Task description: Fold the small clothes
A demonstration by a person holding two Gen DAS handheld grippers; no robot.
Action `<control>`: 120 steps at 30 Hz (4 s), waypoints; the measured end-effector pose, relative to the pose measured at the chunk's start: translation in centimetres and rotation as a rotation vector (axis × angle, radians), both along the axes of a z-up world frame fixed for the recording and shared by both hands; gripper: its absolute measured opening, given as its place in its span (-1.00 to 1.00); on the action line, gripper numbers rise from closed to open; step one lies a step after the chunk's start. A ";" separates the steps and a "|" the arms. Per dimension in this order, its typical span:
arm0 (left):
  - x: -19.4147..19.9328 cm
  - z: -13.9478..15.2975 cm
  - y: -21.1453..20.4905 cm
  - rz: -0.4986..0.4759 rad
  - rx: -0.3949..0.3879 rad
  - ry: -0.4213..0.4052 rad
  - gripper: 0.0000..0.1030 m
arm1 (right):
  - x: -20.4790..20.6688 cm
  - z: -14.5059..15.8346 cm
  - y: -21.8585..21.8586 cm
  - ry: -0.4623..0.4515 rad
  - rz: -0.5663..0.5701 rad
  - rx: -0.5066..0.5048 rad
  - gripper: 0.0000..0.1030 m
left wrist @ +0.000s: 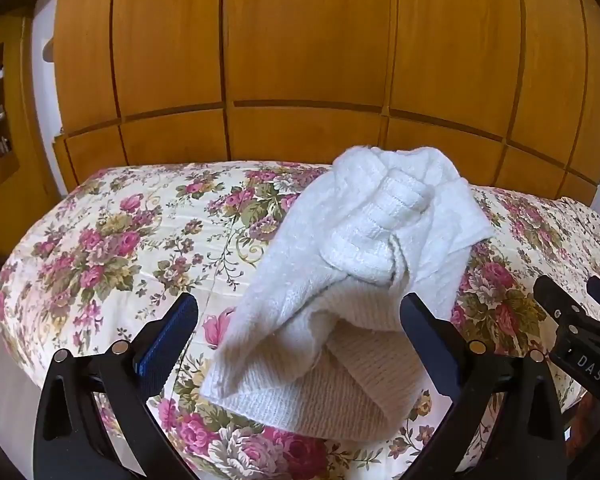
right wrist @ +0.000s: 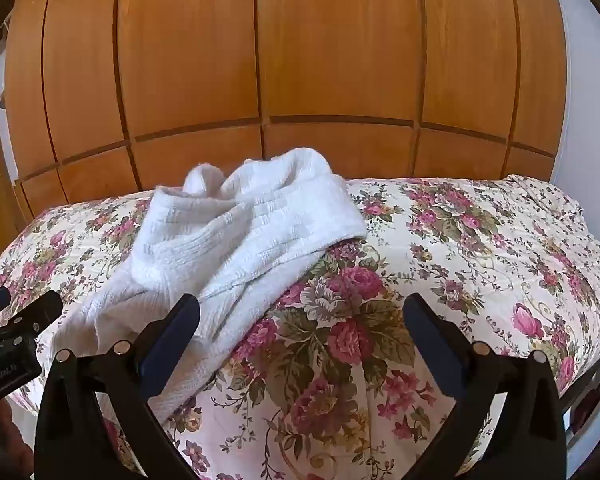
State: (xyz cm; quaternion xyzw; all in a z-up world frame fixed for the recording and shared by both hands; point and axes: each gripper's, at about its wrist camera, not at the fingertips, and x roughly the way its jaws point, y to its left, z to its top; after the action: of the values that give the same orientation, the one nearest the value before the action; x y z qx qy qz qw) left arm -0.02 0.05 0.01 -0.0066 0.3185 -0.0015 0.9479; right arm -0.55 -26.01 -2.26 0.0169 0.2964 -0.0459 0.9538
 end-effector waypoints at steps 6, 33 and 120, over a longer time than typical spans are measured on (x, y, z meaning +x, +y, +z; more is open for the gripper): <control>-0.6 -1.3 -0.5 -0.004 0.013 -0.005 0.94 | 0.2 0.2 0.0 0.006 0.007 0.006 0.97; 0.4 -1.7 0.5 -0.006 -0.004 0.043 0.94 | 0.4 -1.0 -0.3 0.032 0.008 0.014 0.97; 11.2 -9.1 -3.4 -0.427 -0.703 0.332 -0.78 | 5.5 -4.7 -6.8 0.112 0.251 0.316 -0.87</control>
State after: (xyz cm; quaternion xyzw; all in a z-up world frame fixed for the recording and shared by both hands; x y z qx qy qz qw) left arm 11.23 -3.39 -9.13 -0.2626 0.4410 -0.3043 0.8025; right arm 4.92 -32.81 -6.97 0.1268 0.3521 0.1195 0.9196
